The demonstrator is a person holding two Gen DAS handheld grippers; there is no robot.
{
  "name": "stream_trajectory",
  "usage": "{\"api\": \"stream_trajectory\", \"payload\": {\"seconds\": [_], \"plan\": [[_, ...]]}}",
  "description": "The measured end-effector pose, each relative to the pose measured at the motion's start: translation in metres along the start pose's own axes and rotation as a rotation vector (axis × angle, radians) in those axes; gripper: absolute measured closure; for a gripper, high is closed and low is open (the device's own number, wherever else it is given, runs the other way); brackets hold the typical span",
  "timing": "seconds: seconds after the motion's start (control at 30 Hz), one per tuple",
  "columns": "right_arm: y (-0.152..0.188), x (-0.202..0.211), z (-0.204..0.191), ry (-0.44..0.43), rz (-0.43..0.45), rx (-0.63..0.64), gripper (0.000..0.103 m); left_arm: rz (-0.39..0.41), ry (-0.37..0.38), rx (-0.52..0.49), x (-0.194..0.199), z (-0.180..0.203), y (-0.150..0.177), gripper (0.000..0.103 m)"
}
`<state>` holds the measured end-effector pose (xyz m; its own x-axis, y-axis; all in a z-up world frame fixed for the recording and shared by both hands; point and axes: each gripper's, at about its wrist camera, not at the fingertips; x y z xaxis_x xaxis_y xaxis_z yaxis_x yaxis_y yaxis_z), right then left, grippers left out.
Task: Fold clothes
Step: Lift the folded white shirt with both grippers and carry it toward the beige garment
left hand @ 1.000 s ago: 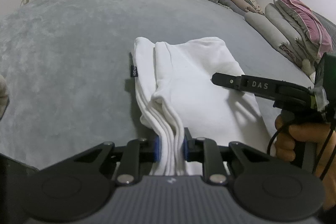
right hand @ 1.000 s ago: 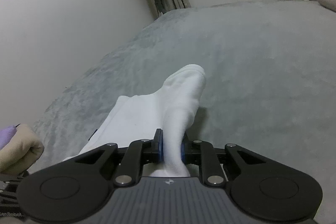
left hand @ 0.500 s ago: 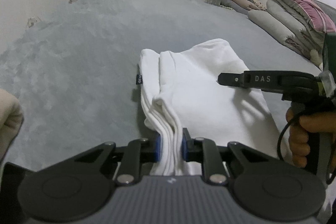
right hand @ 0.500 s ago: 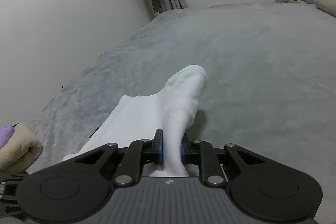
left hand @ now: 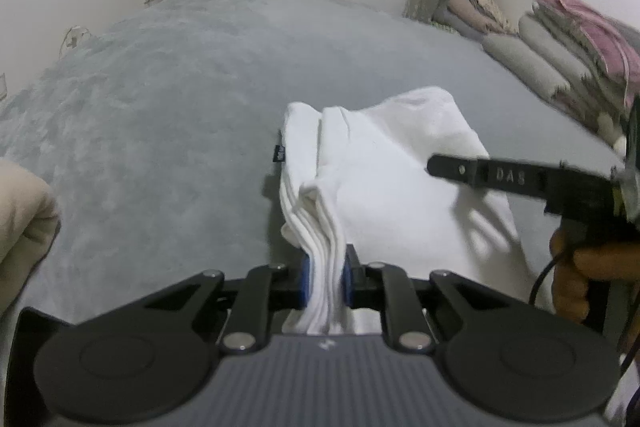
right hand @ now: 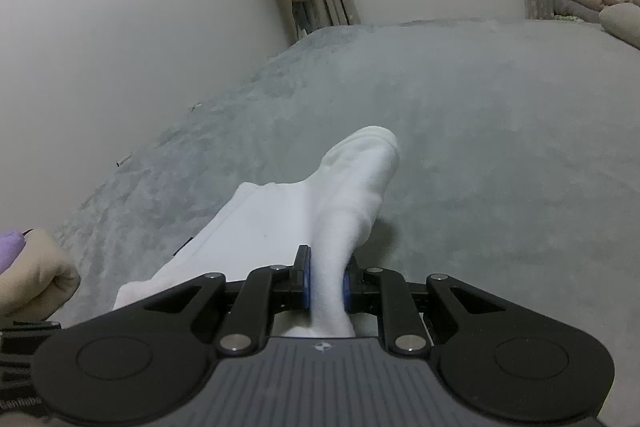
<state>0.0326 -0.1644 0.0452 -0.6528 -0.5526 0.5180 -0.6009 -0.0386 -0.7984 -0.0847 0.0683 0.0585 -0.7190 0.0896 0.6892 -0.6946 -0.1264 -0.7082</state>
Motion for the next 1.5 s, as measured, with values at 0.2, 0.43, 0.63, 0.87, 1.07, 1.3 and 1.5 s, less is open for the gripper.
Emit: {"api": "stream_trajectory", "payload": {"seconds": [0.2, 0.43, 0.63, 0.87, 1.07, 1.3, 1.5], "plan": [[0.0, 0.019, -0.011, -0.019, 0.05, -0.008, 0.088, 0.051, 0.061, 0.064, 0.025, -0.021, 0.0, 0.091], [-0.001, 0.046, -0.043, -0.061, 0.089, 0.022, 0.089, 0.114, 0.076, 0.062, 0.074, -0.043, 0.003, 0.091], [-0.006, 0.053, -0.082, -0.142, 0.105, 0.016, 0.089, 0.129, 0.048, 0.082, 0.119, -0.076, 0.001, 0.091], [-0.019, 0.053, -0.146, -0.281, 0.127, 0.021, 0.089, 0.202, 0.018, 0.133, 0.194, -0.135, -0.008, 0.091], [-0.018, 0.04, -0.211, -0.432, 0.103, -0.007, 0.089, 0.235, -0.082, 0.218, 0.24, -0.206, -0.002, 0.091], [-0.001, 0.008, -0.283, -0.482, 0.047, 0.001, 0.089, 0.21, -0.208, 0.298, 0.252, -0.274, 0.012, 0.091], [0.024, -0.023, -0.292, -0.442, 0.002, 0.001, 0.09, 0.141, -0.263, 0.29, 0.225, -0.294, 0.027, 0.091]]}}
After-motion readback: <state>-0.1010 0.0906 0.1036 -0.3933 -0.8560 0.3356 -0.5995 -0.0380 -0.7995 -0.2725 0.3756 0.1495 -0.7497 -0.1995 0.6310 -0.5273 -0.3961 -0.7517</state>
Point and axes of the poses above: each gripper's, at about its wrist camera, not at the fingertips, and x roughly against the way its jaws point, z to its right, y to its underside, and after that the axes turned 6 degrees about -y, right-handed
